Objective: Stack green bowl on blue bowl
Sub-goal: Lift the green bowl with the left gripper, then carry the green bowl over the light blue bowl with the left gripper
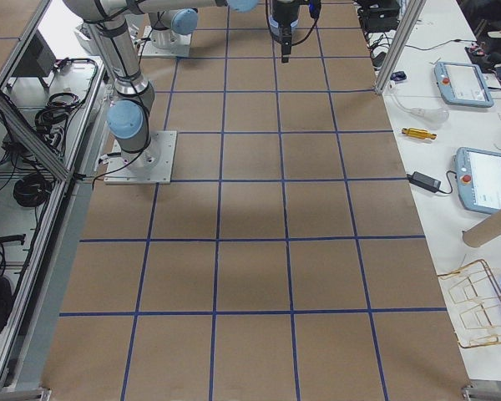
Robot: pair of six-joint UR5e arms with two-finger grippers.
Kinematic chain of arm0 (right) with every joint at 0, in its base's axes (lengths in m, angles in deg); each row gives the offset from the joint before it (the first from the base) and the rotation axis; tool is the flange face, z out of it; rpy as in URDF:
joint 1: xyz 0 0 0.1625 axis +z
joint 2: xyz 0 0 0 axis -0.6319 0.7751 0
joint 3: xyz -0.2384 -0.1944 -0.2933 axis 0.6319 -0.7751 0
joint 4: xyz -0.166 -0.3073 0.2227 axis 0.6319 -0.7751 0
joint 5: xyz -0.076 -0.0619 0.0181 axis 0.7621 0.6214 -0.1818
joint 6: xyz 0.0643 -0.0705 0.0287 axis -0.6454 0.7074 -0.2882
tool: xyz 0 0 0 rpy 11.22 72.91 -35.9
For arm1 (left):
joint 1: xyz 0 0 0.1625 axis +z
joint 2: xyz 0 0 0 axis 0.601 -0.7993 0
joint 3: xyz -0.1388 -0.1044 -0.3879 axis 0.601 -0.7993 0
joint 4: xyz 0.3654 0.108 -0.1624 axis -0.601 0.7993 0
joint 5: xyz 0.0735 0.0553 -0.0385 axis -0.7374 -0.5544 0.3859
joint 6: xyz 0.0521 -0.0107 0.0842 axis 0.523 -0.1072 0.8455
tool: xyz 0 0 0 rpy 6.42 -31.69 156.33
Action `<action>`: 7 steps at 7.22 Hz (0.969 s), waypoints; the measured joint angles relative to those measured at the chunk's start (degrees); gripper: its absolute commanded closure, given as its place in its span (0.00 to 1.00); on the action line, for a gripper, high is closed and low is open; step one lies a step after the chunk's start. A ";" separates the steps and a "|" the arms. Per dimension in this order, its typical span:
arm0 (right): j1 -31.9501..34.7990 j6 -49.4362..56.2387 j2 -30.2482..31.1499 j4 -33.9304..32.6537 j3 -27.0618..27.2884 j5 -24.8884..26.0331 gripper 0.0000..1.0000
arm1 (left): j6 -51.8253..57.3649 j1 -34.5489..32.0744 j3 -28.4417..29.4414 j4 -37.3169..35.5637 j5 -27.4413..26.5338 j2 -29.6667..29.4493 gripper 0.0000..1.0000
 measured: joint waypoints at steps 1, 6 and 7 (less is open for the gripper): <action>0.00 -0.03 0.03 0.00 0.00 -0.02 0.00 | 0.03 -0.61 -3.54 1.34 -0.12 4.21 1.00; 0.00 -0.06 0.04 0.00 0.00 -0.06 0.00 | -7.30 -9.46 -32.57 1.51 -0.03 29.78 1.00; 0.00 -0.06 0.05 0.00 0.00 -0.07 0.00 | -11.46 -13.16 -37.40 1.08 -0.10 33.70 1.00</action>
